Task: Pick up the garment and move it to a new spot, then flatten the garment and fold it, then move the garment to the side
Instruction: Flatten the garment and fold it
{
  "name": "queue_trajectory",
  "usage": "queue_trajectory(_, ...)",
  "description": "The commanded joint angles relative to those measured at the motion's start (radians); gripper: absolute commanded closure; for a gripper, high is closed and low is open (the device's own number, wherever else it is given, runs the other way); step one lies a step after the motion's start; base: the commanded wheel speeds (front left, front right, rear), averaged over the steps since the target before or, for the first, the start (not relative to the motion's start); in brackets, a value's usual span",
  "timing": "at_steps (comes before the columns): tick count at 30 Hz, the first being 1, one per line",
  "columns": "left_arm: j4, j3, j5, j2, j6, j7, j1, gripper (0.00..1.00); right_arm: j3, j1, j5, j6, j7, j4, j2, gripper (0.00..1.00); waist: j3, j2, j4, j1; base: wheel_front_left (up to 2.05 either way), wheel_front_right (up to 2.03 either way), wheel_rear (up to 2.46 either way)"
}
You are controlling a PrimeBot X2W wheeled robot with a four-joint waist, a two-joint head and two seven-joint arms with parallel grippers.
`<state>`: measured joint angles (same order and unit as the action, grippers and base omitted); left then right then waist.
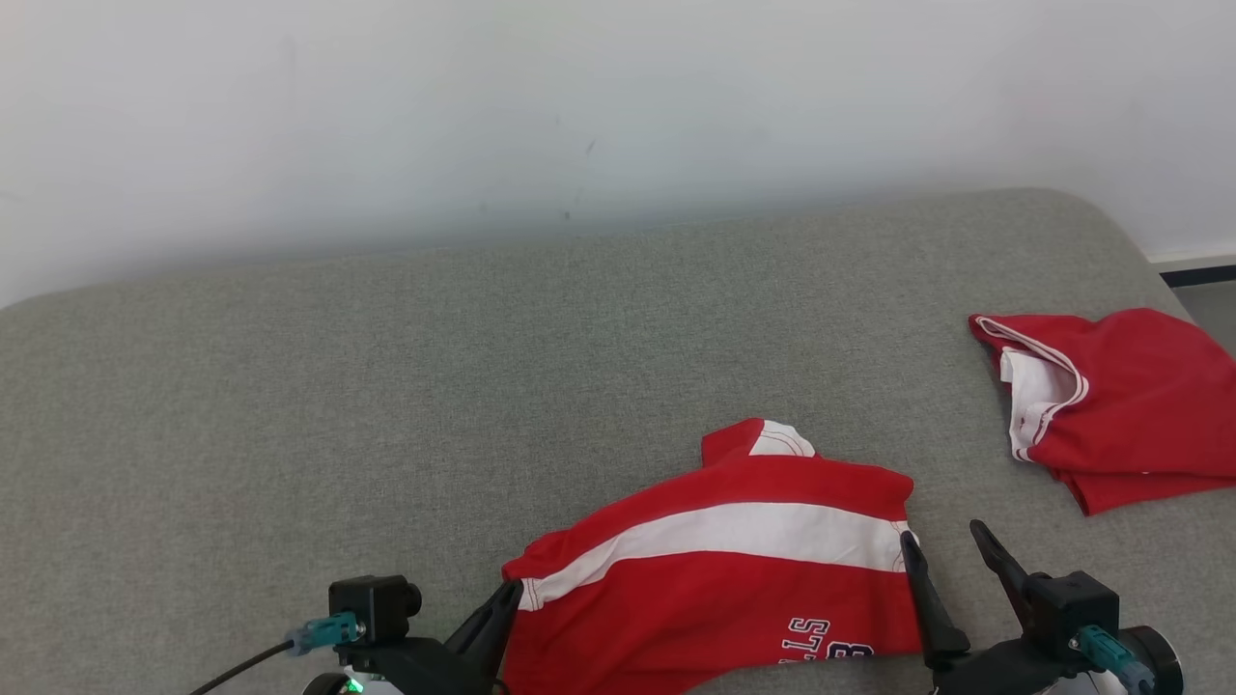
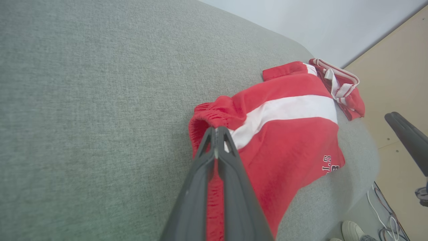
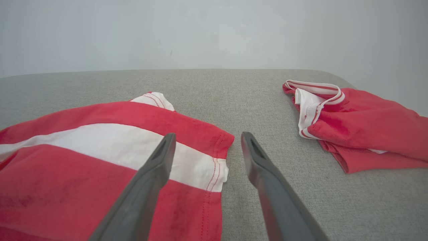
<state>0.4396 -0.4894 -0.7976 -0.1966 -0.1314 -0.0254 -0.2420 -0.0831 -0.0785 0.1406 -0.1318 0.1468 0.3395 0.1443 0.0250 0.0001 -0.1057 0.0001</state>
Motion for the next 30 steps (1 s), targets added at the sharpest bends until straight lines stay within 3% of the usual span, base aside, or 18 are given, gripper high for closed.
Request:
queue_trajectory(1, 0.002, -0.003, -0.007, -0.003, 0.002, 0.007, -0.005, 1.00, 0.000, -0.003, 0.005, 0.003, 0.004, 0.002, 0.000, 0.00, 0.000, -0.0001, 0.000, -0.0001, 0.00, 0.00, 0.00)
queue_trajectory(11, 0.014, -0.016, -0.010, -0.017, 0.003, 0.027, -0.009, 1.00, 0.021, 0.001, 0.002, 0.003, -0.017, 0.018, -0.003, 0.00, -0.001, -0.0001, 0.001, -0.0001, 0.00, 0.00, 0.00)
queue_trajectory(17, 0.003, -0.007, 0.016, -0.037, 0.023, 0.065, -0.001, 1.00, 0.074, -0.028, 0.020, 0.003, -0.108, 0.055, -0.023, 0.00, 0.028, -0.0001, 0.002, -0.0001, 0.00, 0.00, 0.00)
queue_trajectory(22, -0.019, -0.014, 0.034, -0.031, 0.032, 0.086, -0.022, 1.00, 0.067, -0.089, 0.073, 0.003, -0.229, 0.098, -0.019, 0.00, 0.075, -0.0001, 0.016, -0.0001, 0.00, 0.00, 0.00)
queue_trajectory(30, -0.017, -0.030, 0.044, -0.023, 0.027, 0.097, -0.048, 1.00, 0.011, -0.172, 0.111, 0.003, -0.319, 0.174, 0.007, 0.00, 0.102, -0.0001, 0.032, -0.0001, 0.00, 0.00, 0.00)
